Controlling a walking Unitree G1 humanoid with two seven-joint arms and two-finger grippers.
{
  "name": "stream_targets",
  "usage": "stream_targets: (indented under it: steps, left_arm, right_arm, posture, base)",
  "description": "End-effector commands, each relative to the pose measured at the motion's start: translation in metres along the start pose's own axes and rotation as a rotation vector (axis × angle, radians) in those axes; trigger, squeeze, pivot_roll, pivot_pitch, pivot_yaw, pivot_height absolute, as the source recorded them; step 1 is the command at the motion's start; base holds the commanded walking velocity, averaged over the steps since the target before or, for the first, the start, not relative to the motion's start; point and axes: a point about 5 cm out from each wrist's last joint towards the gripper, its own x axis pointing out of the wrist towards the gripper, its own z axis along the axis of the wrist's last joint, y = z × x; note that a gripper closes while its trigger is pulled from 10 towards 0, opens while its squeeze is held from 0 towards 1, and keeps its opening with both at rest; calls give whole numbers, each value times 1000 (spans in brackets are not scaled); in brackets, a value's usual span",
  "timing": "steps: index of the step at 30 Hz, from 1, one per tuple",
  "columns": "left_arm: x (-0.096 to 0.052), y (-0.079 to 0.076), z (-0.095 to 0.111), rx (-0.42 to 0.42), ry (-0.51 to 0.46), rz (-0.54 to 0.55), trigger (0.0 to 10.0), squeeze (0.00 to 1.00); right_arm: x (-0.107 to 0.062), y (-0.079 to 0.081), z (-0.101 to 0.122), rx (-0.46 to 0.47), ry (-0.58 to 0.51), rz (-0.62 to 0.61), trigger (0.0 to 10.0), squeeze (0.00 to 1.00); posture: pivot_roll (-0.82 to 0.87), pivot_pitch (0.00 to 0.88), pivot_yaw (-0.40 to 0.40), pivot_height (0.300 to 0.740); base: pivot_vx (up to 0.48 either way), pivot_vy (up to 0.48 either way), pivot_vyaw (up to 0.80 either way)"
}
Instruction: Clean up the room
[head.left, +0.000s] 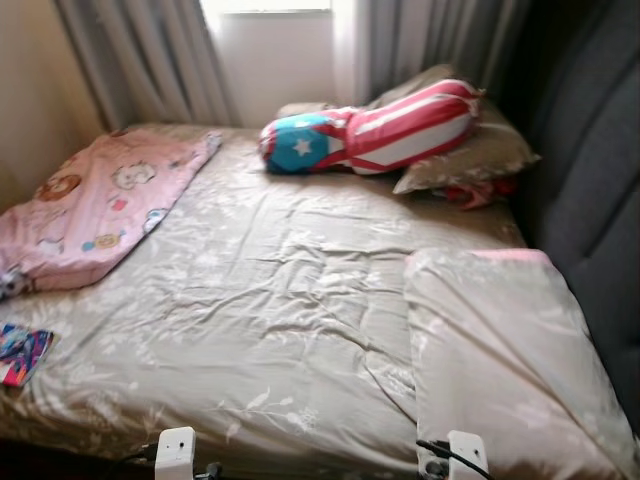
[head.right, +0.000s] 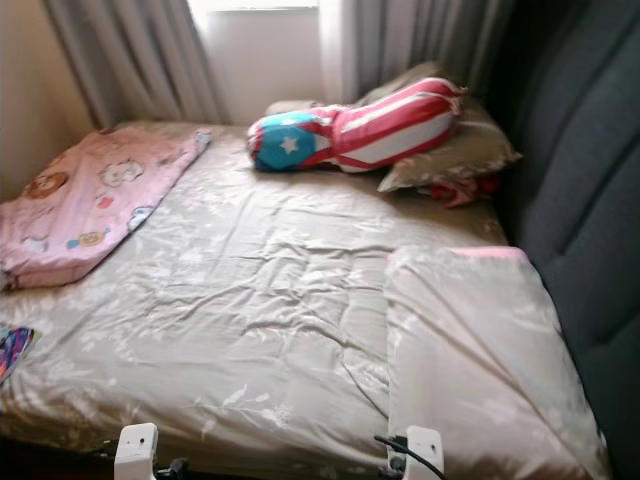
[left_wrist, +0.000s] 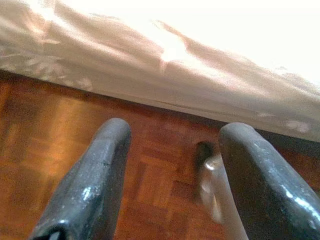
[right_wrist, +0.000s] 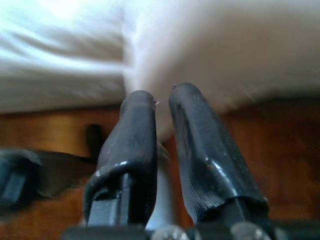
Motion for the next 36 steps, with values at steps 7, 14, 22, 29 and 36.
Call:
stream_targets:
  steps: [7,14,22,29,36]
  left_arm:
    - [-1,11,3,-3,-5,34,10000,0]
    - [0,11,8,-6,-19,36,10000,0]
    - [0,12,9,-9,-21,38,10000,0]
    - [0,11,9,-5,-23,34,10000,0]
    - [0,11,9,-2,-25,33,10000,0]
  right_arm:
    - [2,11,6,-40,-7,32,10000,0]
    - [2,10,7,-6,-13,14,10000,0]
    - [2,9,8,5,-18,11,10000,0]
    - [3,8,9,7,-23,6,10000,0]
    - [3,9,9,3,-20,10,10000,0]
  posture:
    - [-3,0,25,740]
    - [6,0,22,740]
    - [5,0,22,740]
    - [6,0,19,740]
    - [7,0,17,740]
  base:
    - [0,480,303]
    - [0,480,424]
    - [0,480,0]
    - [0,480,0]
    - [0,480,0]
